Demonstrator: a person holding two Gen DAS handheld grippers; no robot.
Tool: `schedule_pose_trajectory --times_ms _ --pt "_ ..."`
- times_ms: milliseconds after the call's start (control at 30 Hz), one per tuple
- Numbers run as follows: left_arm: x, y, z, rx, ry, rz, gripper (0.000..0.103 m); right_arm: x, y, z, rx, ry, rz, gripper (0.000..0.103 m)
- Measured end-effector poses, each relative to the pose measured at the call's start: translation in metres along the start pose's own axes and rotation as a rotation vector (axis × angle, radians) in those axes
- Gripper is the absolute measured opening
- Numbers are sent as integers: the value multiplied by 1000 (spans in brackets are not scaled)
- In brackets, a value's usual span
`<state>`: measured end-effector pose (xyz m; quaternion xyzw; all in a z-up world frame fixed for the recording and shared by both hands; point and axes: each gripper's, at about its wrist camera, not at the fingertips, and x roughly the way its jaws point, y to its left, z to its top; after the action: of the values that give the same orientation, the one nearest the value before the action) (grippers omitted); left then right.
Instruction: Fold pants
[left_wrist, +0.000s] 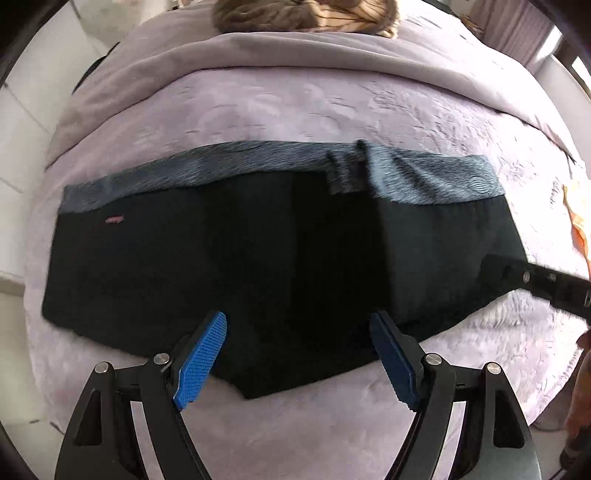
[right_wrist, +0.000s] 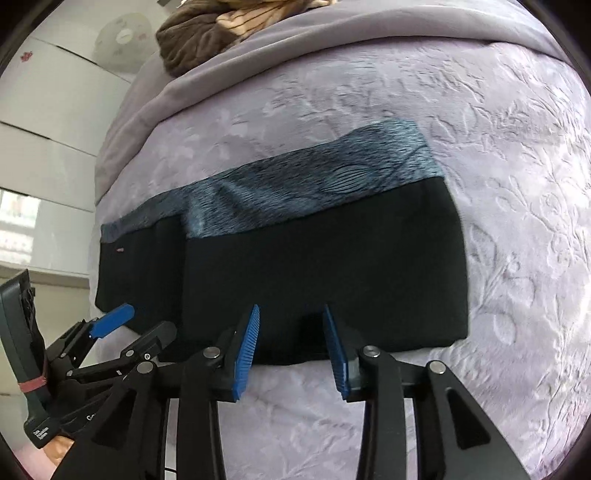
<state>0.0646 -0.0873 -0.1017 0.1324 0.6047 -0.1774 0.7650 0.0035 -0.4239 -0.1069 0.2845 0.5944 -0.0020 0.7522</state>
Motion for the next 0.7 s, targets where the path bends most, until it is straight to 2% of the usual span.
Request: schedule_pose_trajectory --times_ms 233,333,433,533,567,633,700 --pt "-1 42 -18 -87 13 32 81 28 55 31 -99 -20 -5 40" --pt "-1 58 -25 -115 23 42 81 67 70 37 -95 32 -20 43" --pt "-1 69 -31 -133 23 46 81 85 95 28 -222 36 -158 46" --pt "0 77 -33 -147 32 48 81 82 116 16 -336 54 -190 50" --pt "-2 80 -33 -153 31 46 81 79 116 15 -337 58 -179 50" --pt "-5 83 -33 -157 26 45 81 65 107 17 -293 49 -104 50" --pt "-7 83 -34 -153 15 51 81 38 79 29 -209 -27 -60 50"
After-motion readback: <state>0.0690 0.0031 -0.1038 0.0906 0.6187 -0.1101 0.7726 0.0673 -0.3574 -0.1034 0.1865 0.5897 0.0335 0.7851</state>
